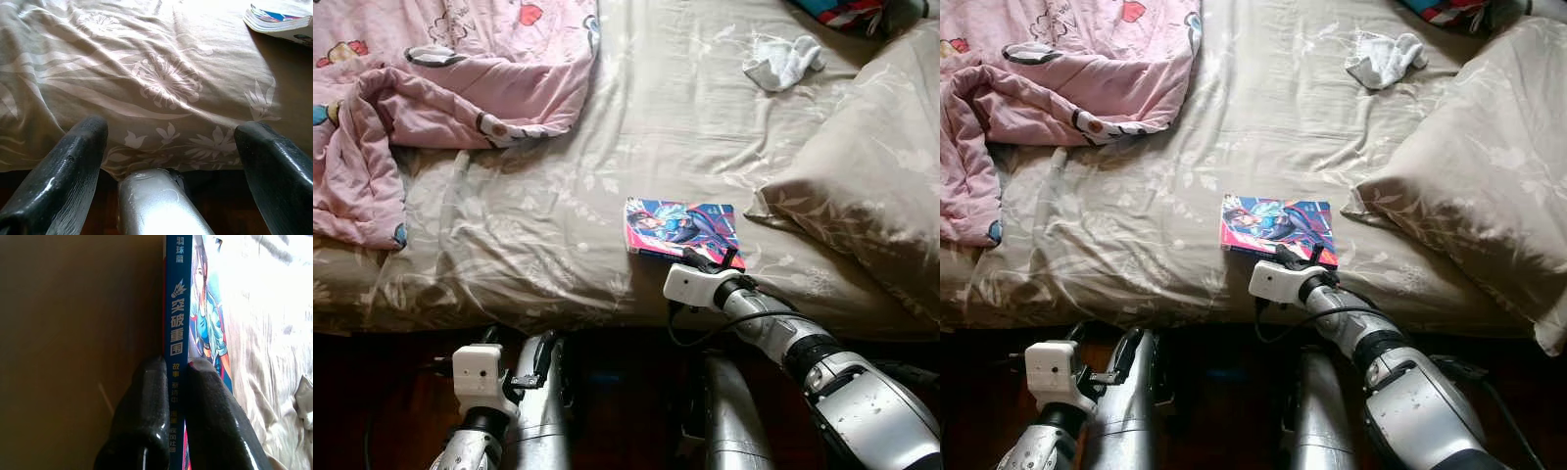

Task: Clean up the room

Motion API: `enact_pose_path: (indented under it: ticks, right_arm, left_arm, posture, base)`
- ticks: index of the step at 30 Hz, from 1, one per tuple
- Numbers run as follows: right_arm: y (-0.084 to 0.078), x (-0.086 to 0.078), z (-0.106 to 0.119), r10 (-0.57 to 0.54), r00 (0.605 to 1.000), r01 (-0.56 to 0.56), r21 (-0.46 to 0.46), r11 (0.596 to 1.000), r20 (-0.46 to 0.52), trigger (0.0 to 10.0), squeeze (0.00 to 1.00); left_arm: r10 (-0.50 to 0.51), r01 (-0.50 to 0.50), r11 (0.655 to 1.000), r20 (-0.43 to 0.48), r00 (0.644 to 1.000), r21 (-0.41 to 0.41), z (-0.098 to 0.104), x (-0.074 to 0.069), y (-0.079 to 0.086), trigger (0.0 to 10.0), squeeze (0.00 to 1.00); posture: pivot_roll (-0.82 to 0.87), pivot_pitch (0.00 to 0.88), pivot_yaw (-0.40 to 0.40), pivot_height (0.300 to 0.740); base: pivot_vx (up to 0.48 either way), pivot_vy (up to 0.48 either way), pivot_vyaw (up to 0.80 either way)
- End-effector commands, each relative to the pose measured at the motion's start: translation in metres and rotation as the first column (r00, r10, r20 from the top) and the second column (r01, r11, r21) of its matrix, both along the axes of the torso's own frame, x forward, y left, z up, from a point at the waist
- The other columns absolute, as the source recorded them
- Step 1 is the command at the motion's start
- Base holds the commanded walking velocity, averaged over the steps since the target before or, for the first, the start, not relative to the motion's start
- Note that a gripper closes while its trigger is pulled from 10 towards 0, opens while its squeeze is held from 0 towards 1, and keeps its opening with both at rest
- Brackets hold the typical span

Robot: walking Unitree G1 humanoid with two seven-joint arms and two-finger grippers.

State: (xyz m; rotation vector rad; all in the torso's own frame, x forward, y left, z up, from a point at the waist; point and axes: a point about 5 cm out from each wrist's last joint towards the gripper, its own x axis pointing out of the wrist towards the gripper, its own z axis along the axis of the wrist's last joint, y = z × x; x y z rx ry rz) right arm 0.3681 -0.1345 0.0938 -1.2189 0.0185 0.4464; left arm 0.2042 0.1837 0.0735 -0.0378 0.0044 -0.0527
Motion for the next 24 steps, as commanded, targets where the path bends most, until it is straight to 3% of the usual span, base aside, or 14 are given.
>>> enact_pose_path:
  ticks: [1,16,17,18,19,20,24]
  right_arm:
    - [-0.0108,-0.0038,-0.0077,-0.034,0.999,0.033,-0.013,0.999,-0.033,10.0,0.00]
    - [-0.0075,-0.0039,-0.0068,0.003,0.999,-0.003,-0.015,1.000,-0.049,10.0,0.00]
    - [-0.0075,-0.0040,-0.0070,0.002,0.999,-0.003,-0.012,1.000,-0.052,10.0,0.04]
    - [-0.0076,-0.0041,-0.0072,0.002,0.999,-0.002,-0.011,1.000,-0.054,10.0,0.73]
    - [-0.0076,-0.0041,-0.0072,0.002,0.999,-0.002,-0.011,1.000,-0.054,10.0,0.73]
    - [-0.0078,-0.0043,-0.0074,0.001,0.998,-0.002,-0.010,1.000,-0.057,10.0,1.00]
    - [-0.0084,-0.0046,-0.0080,0.000,0.998,0.000,-0.009,1.000,-0.062,10.0,1.00]
  left_arm:
    - [-0.006,0.007,1.000,-0.058,0.998,0.010,-0.0088,-0.0077,-0.0010,10.0,0.00]
    - [-0.005,0.006,1.000,-0.060,0.998,0.011,-0.0083,-0.0055,0.0003,10.0,0.00]
    - [-0.005,0.005,1.000,-0.060,0.998,0.010,-0.0083,-0.0054,0.0004,10.0,0.00]
    - [-0.005,0.006,1.000,-0.061,0.998,0.010,-0.0083,-0.0051,0.0004,10.0,0.00]
    - [-0.005,0.006,1.000,-0.061,0.998,0.010,-0.0083,-0.0051,0.0004,10.0,0.00]
    - [-0.006,0.007,1.000,-0.061,0.998,0.009,-0.0084,-0.0050,0.0002,10.0,0.00]
    - [-0.009,0.010,1.000,-0.063,0.998,0.008,-0.0087,-0.0043,-0.0003,10.0,0.00]
  posture:
    - [0.21,0.487,-0.068,0.612]
    - [0.22,0.494,-0.067,0.612]
    - [0.22,0.494,-0.067,0.612]
    - [0.22,0.495,-0.066,0.612]
    - [0.22,0.495,-0.066,0.612]
    - [0.22,0.496,-0.066,0.612]
    - [0.21,0.494,-0.065,0.612]
  base:
    - [0.000,0.000,0.00]
    - [0.000,0.000,0.00]
    - [0.000,0.000,0.00]
    - [0.000,0.000,0.00]
    - [0.000,0.000,0.00]
    - [0.000,0.000,0.00]
    - [0.000,0.000,0.00]
